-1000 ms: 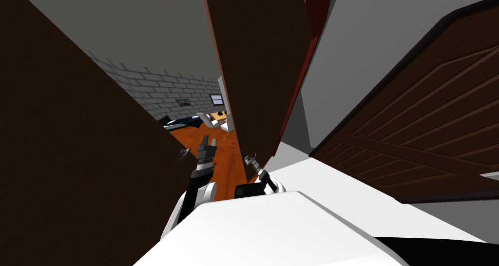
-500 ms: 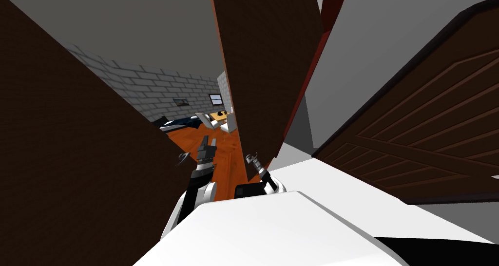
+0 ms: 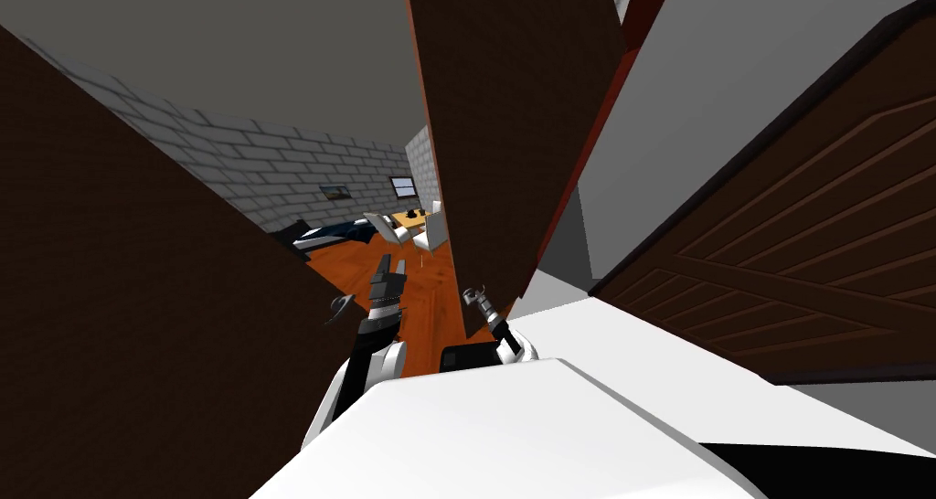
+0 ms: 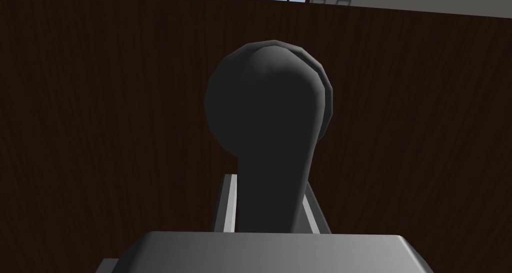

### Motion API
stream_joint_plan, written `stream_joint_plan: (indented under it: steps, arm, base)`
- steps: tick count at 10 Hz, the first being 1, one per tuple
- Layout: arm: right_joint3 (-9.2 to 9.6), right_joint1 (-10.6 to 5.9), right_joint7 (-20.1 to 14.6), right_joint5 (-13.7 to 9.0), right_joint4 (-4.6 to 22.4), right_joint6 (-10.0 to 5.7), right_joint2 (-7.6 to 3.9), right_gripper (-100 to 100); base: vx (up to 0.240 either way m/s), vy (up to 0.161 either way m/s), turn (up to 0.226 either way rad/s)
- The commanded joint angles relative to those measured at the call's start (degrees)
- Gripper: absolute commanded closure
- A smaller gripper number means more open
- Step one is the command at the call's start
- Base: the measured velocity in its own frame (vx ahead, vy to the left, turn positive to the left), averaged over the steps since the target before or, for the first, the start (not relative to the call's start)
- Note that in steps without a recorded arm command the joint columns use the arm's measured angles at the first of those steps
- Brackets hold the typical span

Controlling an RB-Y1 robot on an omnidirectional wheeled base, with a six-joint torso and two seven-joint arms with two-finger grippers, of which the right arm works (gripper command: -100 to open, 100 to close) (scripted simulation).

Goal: Push the door open

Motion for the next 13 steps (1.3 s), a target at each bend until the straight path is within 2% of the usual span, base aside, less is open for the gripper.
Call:
stream_joint_plan:
  steps: [1, 8, 10, 13]
  arm:
    - [-1.80, -1.15, 0.42, -0.53, 0.94, -0.52, -0.01, 100]
    - [-6.43, -1.97, 2.00, -1.66, 2.68, -0.60, 1.48, 100]
    - [-8.31, -2.31, 2.64, -2.12, 3.39, -0.63, 2.28, 100]
    - [-10.16, -2.64, 3.27, -2.57, 4.09, -0.66, 3.27, 100]
  base:
    - [0.101, 0.098, -0.032]
    - [0.094, 0.117, -0.047]
    - [0.128, 0.157, -0.051]
    - [0.112, 0.142, -0.050]
